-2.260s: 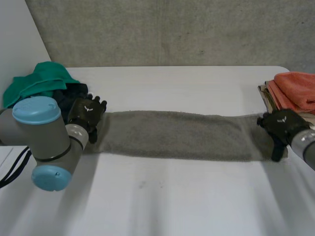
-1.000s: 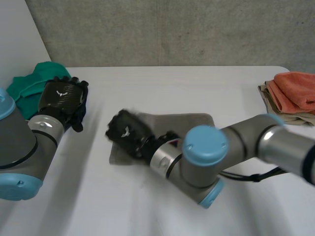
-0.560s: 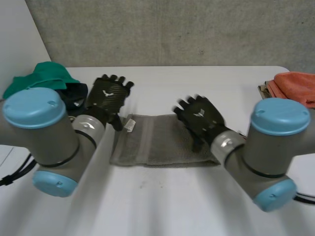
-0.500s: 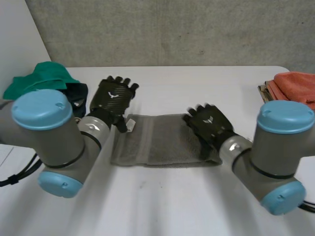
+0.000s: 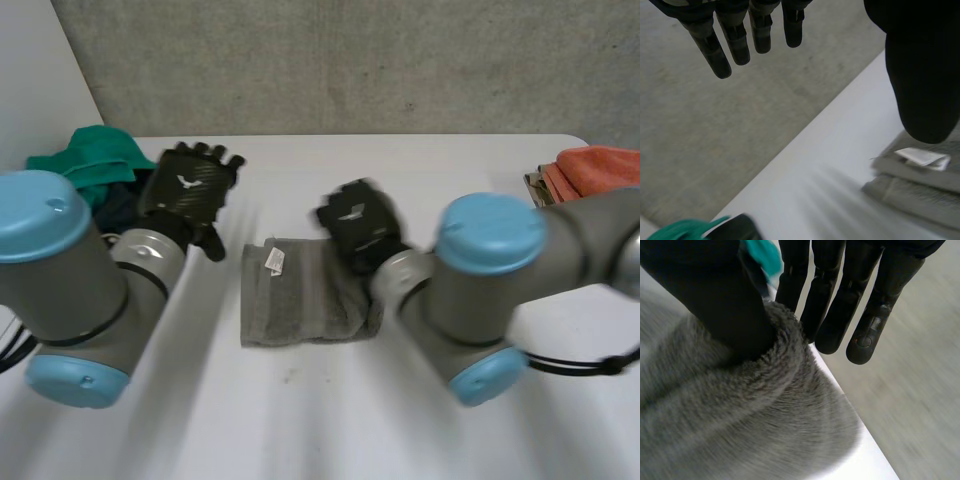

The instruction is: Fold the laundry.

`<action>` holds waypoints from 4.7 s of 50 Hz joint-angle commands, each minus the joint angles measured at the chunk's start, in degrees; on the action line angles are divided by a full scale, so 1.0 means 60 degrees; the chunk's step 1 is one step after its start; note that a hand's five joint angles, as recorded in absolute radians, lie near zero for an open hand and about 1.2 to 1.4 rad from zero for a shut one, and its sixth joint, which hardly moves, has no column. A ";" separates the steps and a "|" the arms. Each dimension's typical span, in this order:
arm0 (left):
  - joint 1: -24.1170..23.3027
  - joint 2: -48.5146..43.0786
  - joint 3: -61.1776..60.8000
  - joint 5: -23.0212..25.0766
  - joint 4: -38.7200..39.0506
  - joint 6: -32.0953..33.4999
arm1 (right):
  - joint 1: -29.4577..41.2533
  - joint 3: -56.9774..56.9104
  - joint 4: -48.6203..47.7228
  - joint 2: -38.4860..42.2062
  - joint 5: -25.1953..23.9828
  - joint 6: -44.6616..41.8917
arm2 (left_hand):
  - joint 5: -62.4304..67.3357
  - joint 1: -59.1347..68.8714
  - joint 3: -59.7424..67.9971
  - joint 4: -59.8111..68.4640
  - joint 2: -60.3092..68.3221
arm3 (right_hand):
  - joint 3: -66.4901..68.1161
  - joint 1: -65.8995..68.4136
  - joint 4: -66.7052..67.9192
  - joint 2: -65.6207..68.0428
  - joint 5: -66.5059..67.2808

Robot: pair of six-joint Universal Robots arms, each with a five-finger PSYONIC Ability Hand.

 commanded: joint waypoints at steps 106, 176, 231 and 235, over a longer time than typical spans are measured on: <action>0.0306 -0.0420 0.2574 0.5925 -0.3222 -0.1903 | 0.0827 -0.0442 -0.1171 0.2256 0.0079 0.1326 | 0.0093 0.0394 0.0152 0.0248 0.0233 | -0.3602 -0.1756 -0.3638 -0.3559 -0.3288; 0.0643 -0.0376 0.2515 0.5822 -0.3207 -0.2343 | -0.9441 -0.2979 -0.4365 0.4073 -0.3933 0.1312 | 0.0177 0.0478 0.0236 0.0332 0.0317 | 0.2003 0.3849 0.1967 0.2046 0.2317; 0.4285 0.0669 0.2660 0.2290 -0.0365 -0.2244 | -0.4570 0.3408 -0.2872 -0.5054 -0.4358 0.3056 | -0.0243 0.0058 -0.0185 -0.0089 -0.0104 | -0.9664 -0.7818 -0.9700 -0.9621 -0.9349; 0.5226 -0.0882 0.3157 0.3313 -0.0438 -0.0869 | -0.4008 0.3951 -0.2083 -0.4616 -0.4185 0.2486 | -0.0188 0.0113 -0.0129 -0.0033 -0.0048 | -0.9664 -0.7818 -0.9700 -0.9621 -0.9349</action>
